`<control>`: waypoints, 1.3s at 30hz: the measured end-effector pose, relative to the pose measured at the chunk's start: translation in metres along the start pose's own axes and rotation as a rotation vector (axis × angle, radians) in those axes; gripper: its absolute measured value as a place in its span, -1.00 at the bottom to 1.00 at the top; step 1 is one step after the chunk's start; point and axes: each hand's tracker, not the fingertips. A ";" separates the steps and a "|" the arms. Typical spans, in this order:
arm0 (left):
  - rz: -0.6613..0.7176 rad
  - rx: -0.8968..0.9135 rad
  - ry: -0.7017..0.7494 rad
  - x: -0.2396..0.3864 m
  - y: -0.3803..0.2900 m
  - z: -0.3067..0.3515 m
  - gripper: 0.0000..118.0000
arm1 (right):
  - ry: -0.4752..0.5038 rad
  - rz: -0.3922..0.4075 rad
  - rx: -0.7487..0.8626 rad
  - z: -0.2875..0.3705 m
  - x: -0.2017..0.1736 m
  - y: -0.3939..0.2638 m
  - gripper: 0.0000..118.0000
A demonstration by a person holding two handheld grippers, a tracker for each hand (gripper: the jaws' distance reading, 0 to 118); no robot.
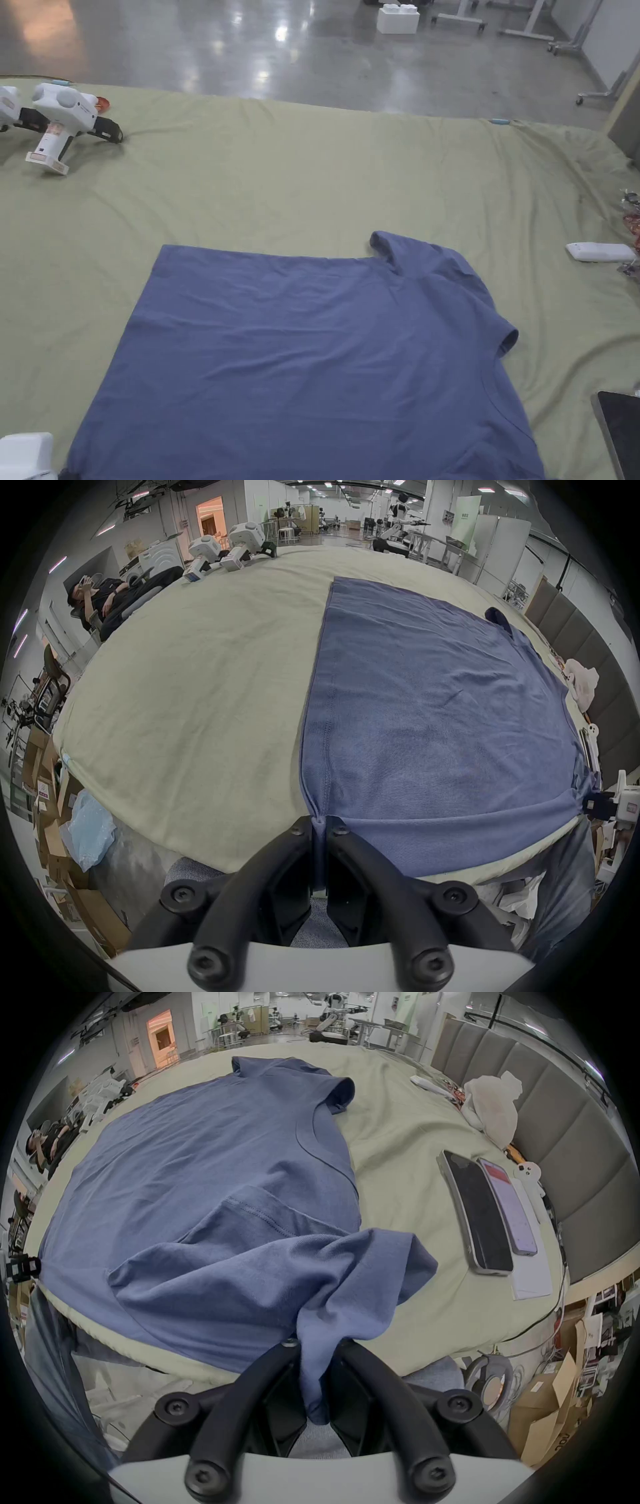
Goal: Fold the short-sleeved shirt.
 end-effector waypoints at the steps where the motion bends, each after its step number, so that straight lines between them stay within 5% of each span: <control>1: -0.002 0.002 0.000 0.000 0.000 0.000 -0.95 | -0.004 0.011 0.010 0.004 -0.001 -0.001 -0.91; 14: -0.004 0.117 -0.017 0.006 0.028 0.020 -0.95 | -0.067 0.117 0.135 0.047 -0.024 0.017 -0.93; 26: 0.044 0.204 -0.038 -0.001 0.074 0.013 -0.95 | 0.007 -0.013 0.245 0.046 0.001 0.093 -0.94; 39: 0.115 0.228 -0.042 0.004 0.157 -0.050 -0.95 | 0.082 -0.101 0.236 -0.036 0.010 0.181 -0.93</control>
